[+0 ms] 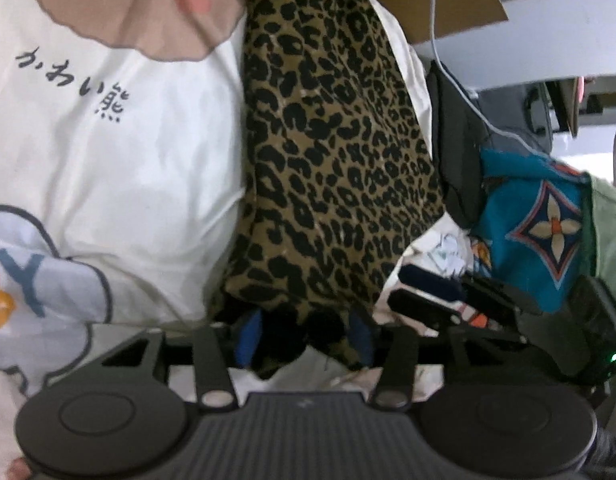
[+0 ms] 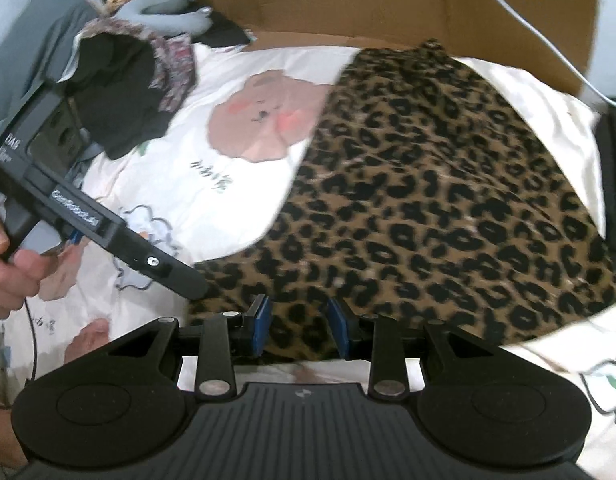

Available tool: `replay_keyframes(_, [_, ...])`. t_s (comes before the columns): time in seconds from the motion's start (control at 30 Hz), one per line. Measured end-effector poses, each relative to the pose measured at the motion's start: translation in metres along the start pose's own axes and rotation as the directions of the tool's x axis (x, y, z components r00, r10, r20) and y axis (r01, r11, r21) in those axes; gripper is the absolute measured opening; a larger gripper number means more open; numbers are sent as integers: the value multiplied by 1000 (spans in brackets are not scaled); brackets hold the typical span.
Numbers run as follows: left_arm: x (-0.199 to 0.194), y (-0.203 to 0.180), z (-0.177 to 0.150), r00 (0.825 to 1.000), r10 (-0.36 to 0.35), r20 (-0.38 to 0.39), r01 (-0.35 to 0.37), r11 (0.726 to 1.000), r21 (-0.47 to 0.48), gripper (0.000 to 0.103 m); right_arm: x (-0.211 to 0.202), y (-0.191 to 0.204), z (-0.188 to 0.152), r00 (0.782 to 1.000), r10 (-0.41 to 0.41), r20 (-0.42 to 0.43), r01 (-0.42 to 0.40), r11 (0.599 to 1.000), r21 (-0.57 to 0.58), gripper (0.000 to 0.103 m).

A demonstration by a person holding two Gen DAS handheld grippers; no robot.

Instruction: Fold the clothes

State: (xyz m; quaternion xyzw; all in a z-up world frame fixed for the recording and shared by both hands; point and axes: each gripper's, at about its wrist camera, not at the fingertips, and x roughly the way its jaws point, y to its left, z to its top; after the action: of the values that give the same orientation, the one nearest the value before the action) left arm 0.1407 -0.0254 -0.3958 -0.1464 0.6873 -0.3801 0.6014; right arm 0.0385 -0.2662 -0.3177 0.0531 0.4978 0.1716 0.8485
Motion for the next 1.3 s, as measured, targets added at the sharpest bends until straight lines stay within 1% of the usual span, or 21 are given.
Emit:
replay_keyframes(0.1, [10, 3, 1, 1000, 13, 20, -13, 999, -37, 56, -3, -17, -5, 999, -33, 5, 33, 998, 49, 39])
replay_keyframes(0.17, [16, 4, 1, 999, 8, 32, -7, 999, -51, 53, -5, -27, -8, 999, -48, 11, 47, 996, 79, 39])
replay_keyframes(0.27, [22, 4, -1, 998, -19, 63, 23, 998, -64, 52, -7, -39, -10, 998, -66, 15, 64, 992, 106, 39])
replay_keyframes(0.37, [25, 6, -4, 993, -62, 104, 72, 992, -99, 52, -8, -47, -11, 997, -70, 21, 67, 989, 130, 39])
replay_keyframes(0.43, [30, 7, -6, 991, -77, 106, 90, 988, -127, 51, -9, -50, -12, 997, -68, 26, 64, 988, 138, 39])
replay_keyframes(0.5, [37, 7, -8, 993, -83, 89, 95, 986, -137, 41, -9, -52, -13, 997, -66, 28, 62, 988, 139, 39])
replay_keyframes(0.53, [39, 6, -9, 994, -72, 77, 82, 988, -133, 30, -8, -52, -13, 997, -66, 28, 62, 988, 139, 39])
replay_keyframes(0.57, [41, 5, -9, 996, -61, 64, 69, 989, -129, 14, -8, -53, -14, 997, -66, 28, 62, 988, 141, 39])
replay_keyframes(0.6, [42, 5, -10, 997, -48, 52, 54, 990, -127, 10, -9, -55, -14, 997, -68, 30, 63, 988, 143, 39])
replay_keyframes(0.7, [41, 9, -11, 1000, -5, 25, 8, 990, -138, 6, -10, -63, -15, 996, -87, 38, 79, 983, 164, 39])
replay_keyframes(0.83, [37, 13, -13, 1000, 30, -5, -30, 991, -133, 5, -10, -82, -16, 991, -122, 46, 110, 972, 209, 39])
replay_keyframes(1.0, [40, 9, -17, 999, 38, -31, -41, 995, -93, 8, -3, -109, -14, 979, -200, 43, 183, 952, 246, 39])
replay_keyframes(1.1, [39, 6, -17, 999, 35, -34, -38, 996, -83, 11, -6, -128, -13, 962, -269, 50, 244, 927, 285, 39])
replay_keyframes(1.13, [37, 6, -17, 999, 36, -32, -38, 996, -81, 14, -9, -135, -13, 955, -292, 49, 265, 916, 301, 39])
replay_keyframes(1.17, [34, 8, -17, 999, 35, -29, -37, 996, -80, 20, -11, -142, -13, 949, -313, 49, 281, 904, 323, 39])
replay_keyframes(1.2, [31, 10, -18, 999, 35, -26, -37, 996, -80, 22, -13, -148, -13, 943, -327, 53, 290, 893, 343, 39])
replay_keyframes(1.3, [24, 12, -15, 999, 46, -14, -47, 996, -80, 25, -17, -165, -14, 927, -370, 64, 320, 869, 378, 39])
